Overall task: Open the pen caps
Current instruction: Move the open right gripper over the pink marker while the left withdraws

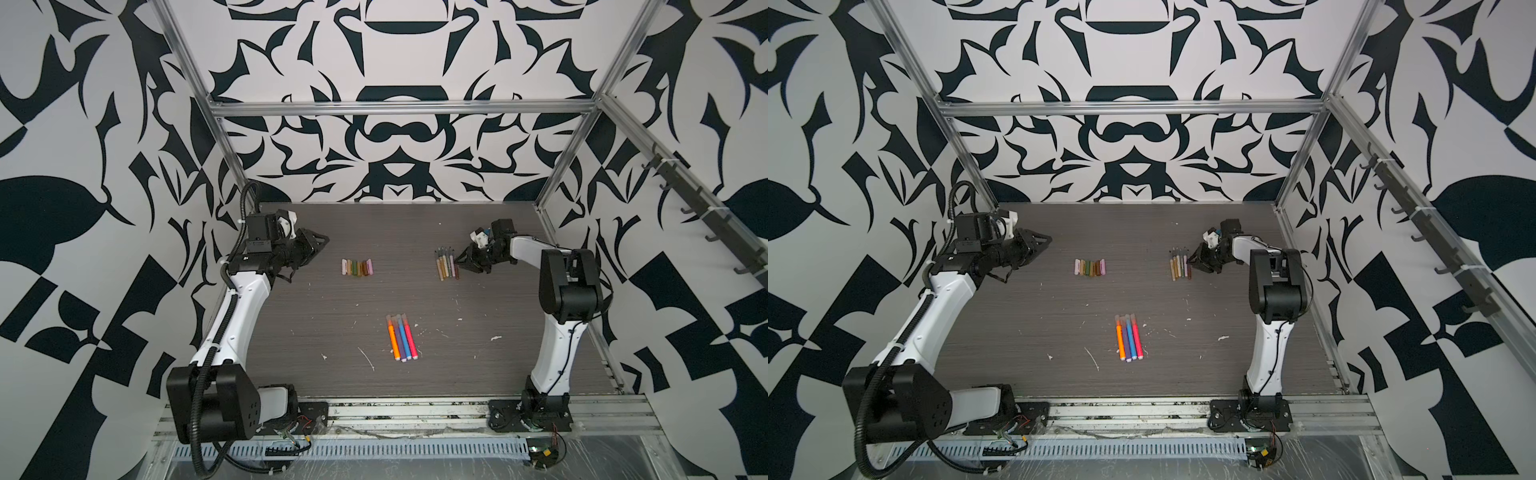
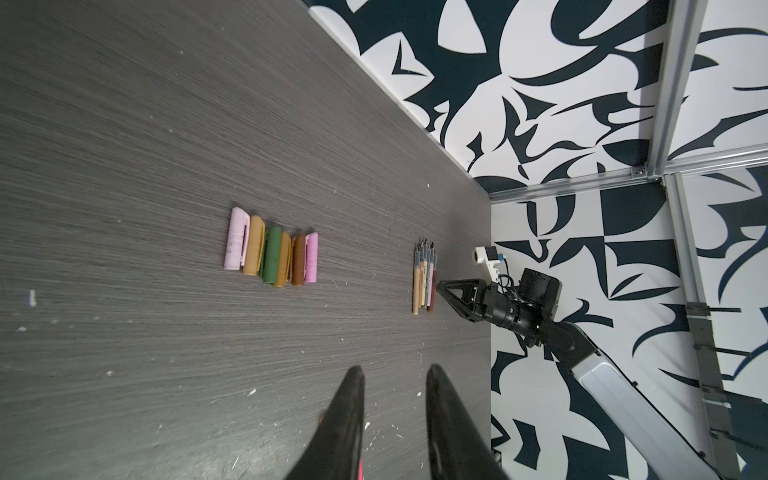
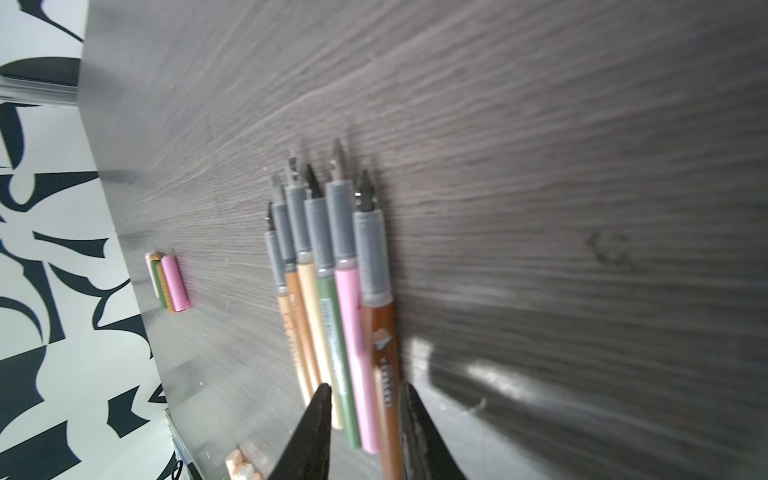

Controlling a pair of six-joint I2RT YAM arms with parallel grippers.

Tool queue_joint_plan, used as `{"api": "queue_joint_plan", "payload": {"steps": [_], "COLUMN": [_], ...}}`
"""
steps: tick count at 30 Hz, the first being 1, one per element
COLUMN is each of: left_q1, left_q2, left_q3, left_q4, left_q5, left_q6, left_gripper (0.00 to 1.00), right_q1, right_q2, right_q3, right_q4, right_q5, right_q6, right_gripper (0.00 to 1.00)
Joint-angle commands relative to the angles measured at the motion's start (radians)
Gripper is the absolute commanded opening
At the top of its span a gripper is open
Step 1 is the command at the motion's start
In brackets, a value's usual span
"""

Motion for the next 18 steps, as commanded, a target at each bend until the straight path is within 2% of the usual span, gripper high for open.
{"api": "queue_joint_plan", "payload": {"steps": [1, 6, 9, 13, 18], "left_q1": [0.003, -0.014, -0.063, -0.220, -0.337], "left_q2": [-0.050, -0.032, -0.008, -0.013, -0.039], "left_q3": [0.005, -0.007, -0.028, -0.031, -0.020], "left_q4": [0.014, 0.054, 0.108, 0.111, 0.053], "left_q5": [-0.049, -0.069, -0.060, -0.218, -0.345], "left_q6": [0.006, -0.050, -0.107, -0.064, -0.025], "left_gripper": [0.29, 0.29, 0.29, 0.29, 0.29], "right_q1": [-0.003, 0.014, 0.079, 0.265, 0.541], "right_q2": [-0.097, -0.199, -0.290, -0.427, -0.584], "right_q3": [0.033, -0.033, -0.099, -0.230, -0.390], "right_q4": [0.001, -0.027, -0.085, -0.134, -0.136], "right_q5": [-0.032, -0.009, 0.036, 0.139, 0.307], "right_q6": [0.014, 0.044, 0.026, 0.024, 0.116], "right_gripper": [0.30, 0.28, 0.28, 0.27, 0.27]}}
